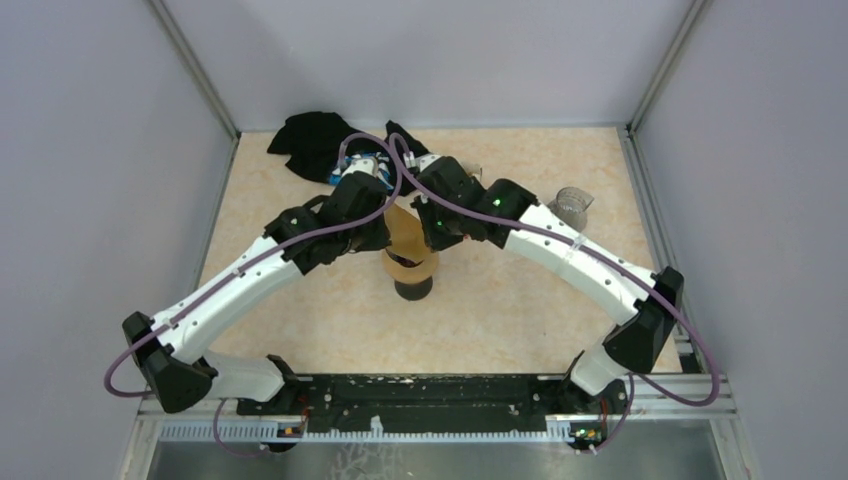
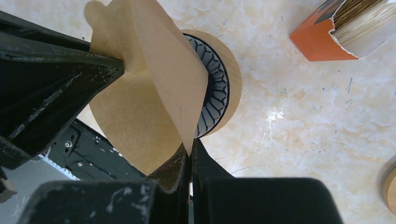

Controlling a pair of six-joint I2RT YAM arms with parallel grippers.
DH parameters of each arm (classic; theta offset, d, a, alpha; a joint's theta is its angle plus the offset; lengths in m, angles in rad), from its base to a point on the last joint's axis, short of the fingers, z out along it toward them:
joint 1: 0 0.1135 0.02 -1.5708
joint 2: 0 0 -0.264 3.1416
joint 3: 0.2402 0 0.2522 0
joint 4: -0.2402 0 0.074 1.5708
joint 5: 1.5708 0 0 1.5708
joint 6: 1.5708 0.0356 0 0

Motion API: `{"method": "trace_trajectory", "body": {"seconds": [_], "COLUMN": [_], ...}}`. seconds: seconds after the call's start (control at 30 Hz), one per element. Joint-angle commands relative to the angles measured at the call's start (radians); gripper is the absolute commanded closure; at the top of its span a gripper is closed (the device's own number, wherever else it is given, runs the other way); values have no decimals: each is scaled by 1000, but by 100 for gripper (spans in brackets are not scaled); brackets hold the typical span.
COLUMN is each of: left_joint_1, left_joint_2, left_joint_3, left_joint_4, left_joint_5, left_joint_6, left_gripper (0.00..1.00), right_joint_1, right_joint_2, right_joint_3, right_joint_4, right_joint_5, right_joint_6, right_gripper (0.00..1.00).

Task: Place the coffee filter in the dripper
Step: Place the coffee filter in the coffee dripper.

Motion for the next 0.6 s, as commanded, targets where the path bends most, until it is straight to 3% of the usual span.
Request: {"method": "trace_trajectory", "body": {"seconds": [0.0, 0.4, 0.57], "left_joint_1": [33, 74, 77], "left_joint_2": [28, 62, 71], "left_joint_3": [7, 37, 48], "left_joint_4": [28, 20, 18], "left_joint_5": [60, 143, 149], "left_joint_6": [46, 92, 103], "left_gripper": [82, 84, 80], "right_joint_1": [-17, -39, -44], "right_joint_2": [25, 46, 51], "right_joint_3": [71, 77, 82], "right_joint_4": [-1, -5, 2], "right_joint_5": [-10, -6, -3], "right_joint_6": [-16, -30, -38], "right_gripper": [100, 89, 81]}}
